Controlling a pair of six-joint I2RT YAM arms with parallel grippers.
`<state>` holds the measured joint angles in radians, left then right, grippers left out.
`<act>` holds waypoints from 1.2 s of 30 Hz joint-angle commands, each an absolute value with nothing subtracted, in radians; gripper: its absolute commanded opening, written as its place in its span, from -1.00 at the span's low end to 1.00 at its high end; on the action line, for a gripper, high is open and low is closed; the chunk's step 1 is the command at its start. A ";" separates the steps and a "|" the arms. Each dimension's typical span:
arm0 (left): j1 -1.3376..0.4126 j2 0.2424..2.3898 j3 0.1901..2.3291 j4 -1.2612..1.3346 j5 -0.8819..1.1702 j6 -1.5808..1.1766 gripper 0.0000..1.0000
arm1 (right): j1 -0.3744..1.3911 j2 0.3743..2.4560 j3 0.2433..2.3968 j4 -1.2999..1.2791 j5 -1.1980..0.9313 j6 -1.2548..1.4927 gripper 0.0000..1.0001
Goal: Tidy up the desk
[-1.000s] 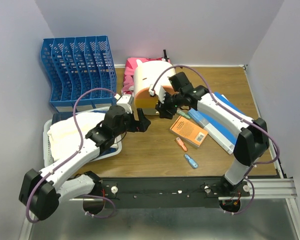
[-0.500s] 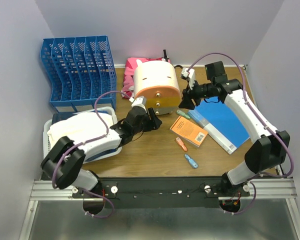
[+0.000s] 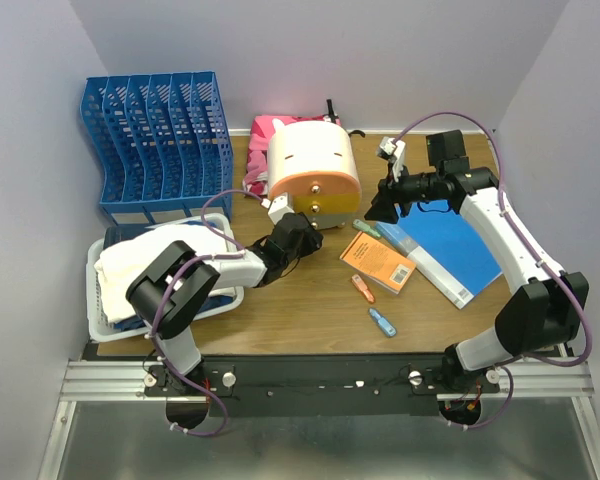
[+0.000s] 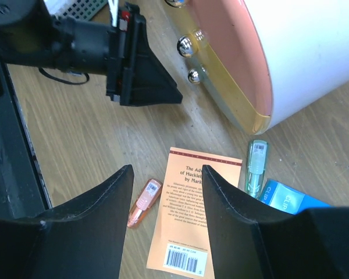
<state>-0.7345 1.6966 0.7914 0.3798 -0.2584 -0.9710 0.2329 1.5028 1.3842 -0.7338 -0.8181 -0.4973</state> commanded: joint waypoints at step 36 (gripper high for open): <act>-0.719 1.713 0.880 0.276 -0.503 -1.109 -0.09 | 0.195 1.480 1.356 -0.693 -0.902 -0.479 0.16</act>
<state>-0.7273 1.6871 0.8463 0.3027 -0.4557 -1.1049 0.2043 1.4937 1.3712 -0.7044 -0.8700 -0.4862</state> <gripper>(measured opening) 0.453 0.580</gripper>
